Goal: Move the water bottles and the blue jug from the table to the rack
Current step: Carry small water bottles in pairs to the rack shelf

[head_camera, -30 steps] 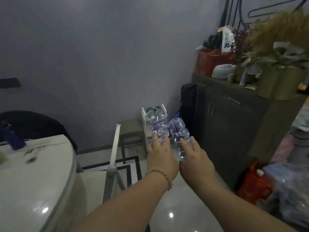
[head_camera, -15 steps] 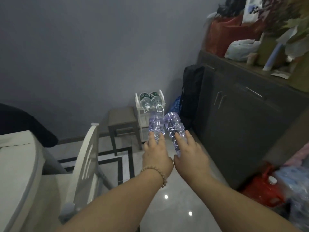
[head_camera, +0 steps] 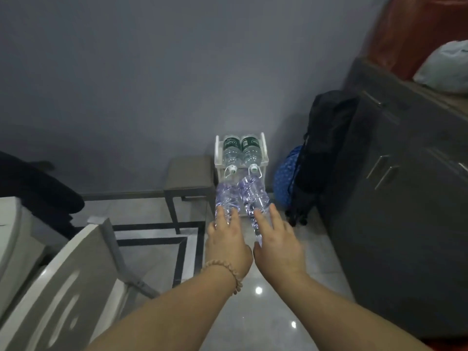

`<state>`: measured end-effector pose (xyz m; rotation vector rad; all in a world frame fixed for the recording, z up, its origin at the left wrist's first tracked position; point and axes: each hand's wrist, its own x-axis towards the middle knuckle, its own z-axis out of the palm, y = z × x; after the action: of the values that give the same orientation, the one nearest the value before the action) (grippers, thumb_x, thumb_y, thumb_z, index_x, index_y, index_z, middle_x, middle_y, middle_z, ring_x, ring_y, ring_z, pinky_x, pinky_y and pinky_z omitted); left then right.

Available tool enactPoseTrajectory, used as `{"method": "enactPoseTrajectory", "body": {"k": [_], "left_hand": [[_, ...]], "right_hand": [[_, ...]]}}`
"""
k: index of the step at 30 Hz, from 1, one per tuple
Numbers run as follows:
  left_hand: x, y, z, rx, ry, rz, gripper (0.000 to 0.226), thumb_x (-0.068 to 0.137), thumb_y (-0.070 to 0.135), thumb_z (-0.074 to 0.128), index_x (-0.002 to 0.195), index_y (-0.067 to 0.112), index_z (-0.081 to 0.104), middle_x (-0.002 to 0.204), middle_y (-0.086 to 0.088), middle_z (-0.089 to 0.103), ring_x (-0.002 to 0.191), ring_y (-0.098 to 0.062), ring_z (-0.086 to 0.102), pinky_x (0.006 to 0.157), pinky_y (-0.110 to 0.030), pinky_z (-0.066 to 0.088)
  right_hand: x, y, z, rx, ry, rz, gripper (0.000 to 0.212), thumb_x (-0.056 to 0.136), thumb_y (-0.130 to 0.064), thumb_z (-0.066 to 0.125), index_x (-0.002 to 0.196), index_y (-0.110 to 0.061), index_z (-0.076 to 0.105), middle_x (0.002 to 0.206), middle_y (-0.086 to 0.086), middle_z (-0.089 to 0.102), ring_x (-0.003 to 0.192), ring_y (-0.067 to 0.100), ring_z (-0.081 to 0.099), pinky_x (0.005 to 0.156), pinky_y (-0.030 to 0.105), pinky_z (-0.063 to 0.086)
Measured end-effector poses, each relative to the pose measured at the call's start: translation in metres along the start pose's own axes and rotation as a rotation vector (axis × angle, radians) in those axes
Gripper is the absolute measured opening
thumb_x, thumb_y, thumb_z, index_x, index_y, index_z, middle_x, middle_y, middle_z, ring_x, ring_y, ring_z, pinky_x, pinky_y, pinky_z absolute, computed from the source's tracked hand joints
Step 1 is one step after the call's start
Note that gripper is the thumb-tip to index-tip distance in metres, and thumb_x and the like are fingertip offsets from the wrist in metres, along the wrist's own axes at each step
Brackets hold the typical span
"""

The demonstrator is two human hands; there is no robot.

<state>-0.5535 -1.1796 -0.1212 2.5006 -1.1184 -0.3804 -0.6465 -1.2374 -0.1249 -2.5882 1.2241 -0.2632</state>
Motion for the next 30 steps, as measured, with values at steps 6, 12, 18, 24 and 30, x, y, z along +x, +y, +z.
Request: {"method": "enactPoseTrajectory", "body": {"k": [6,12,18,24,30], "left_hand": [[0.053,-0.008,0.028,0.006,0.019,-0.117,0.084,0.077,0.013,0.061,0.145,0.027,0.016,0.155,0.003,0.003,0.130,-0.029,0.030,0.103,-0.039,0.040],[0.121,-0.043,0.054,-0.010,-0.042,-0.188,0.088,0.077,0.013,0.060,0.147,0.030,0.009,0.156,0.004,0.000,0.131,-0.026,0.027,0.106,-0.039,0.036],[0.217,-0.087,0.090,-0.024,-0.222,-0.128,0.081,0.082,0.012,0.056,0.147,0.028,0.010,0.157,0.001,-0.006,0.137,-0.026,0.016,0.111,-0.036,0.030],[0.319,-0.139,0.156,-0.027,-0.342,-0.067,0.080,0.087,0.018,0.057,0.149,0.027,0.006,0.157,0.001,-0.008,0.139,-0.023,0.010,0.112,-0.033,0.023],[0.403,-0.191,0.260,-0.049,-0.333,-0.012,0.085,0.086,0.022,0.059,0.149,0.029,0.003,0.158,0.002,-0.004,0.139,-0.024,0.013,0.112,-0.034,0.024]], "right_hand": [[0.070,0.016,0.031,0.037,-0.142,-0.077,0.073,0.089,-0.026,0.053,0.148,-0.034,0.011,0.158,0.002,0.003,0.129,0.027,0.032,0.094,0.037,0.042],[0.131,0.011,0.076,0.047,-0.229,-0.103,0.075,0.086,-0.025,0.055,0.146,-0.038,0.012,0.158,-0.003,0.000,0.122,0.023,0.039,0.086,0.033,0.047],[0.204,0.008,0.138,0.004,-0.294,0.035,0.075,0.089,-0.030,0.053,0.147,-0.039,0.005,0.158,-0.004,-0.001,0.131,0.019,0.031,0.090,0.028,0.045],[0.276,0.024,0.238,-0.020,-0.323,0.184,0.074,0.089,-0.034,0.051,0.148,-0.038,0.007,0.158,-0.005,-0.001,0.133,0.015,0.030,0.096,0.025,0.042],[0.341,0.070,0.357,0.071,-0.256,0.318,0.073,0.085,-0.033,0.058,0.146,-0.038,0.019,0.157,-0.008,0.009,0.129,0.016,0.037,0.093,0.027,0.041]]}}
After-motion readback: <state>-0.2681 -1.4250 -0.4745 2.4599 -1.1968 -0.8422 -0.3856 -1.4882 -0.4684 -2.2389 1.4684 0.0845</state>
